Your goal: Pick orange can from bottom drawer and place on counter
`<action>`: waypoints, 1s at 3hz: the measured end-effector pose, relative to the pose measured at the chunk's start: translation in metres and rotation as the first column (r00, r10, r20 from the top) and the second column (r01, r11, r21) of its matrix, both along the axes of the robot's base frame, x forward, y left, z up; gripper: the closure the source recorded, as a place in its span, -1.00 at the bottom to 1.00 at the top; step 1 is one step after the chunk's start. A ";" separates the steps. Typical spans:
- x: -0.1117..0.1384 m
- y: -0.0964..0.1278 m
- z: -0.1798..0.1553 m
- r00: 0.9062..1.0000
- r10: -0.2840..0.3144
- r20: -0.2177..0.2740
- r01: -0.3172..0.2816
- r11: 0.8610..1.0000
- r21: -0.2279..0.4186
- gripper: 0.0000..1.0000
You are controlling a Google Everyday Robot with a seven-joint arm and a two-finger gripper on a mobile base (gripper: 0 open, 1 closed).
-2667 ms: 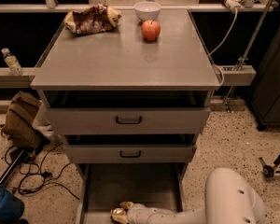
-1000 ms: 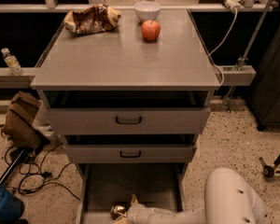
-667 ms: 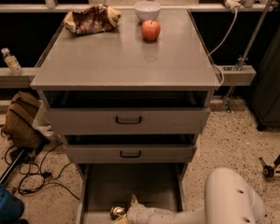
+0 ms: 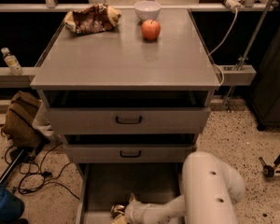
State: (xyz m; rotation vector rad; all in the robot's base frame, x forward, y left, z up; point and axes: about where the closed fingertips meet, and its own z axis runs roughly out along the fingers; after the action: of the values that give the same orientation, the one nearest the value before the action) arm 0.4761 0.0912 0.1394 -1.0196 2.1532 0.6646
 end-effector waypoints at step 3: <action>-0.007 0.012 -0.022 0.996 -0.027 -0.090 0.021 0.997 -0.071 -0.60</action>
Offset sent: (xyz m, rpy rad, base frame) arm -0.0101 0.0128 -0.0402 -0.0423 0.1136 -0.0201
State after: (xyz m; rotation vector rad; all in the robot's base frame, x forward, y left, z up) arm 0.4696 0.1031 0.1173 -1.0162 2.2787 0.6390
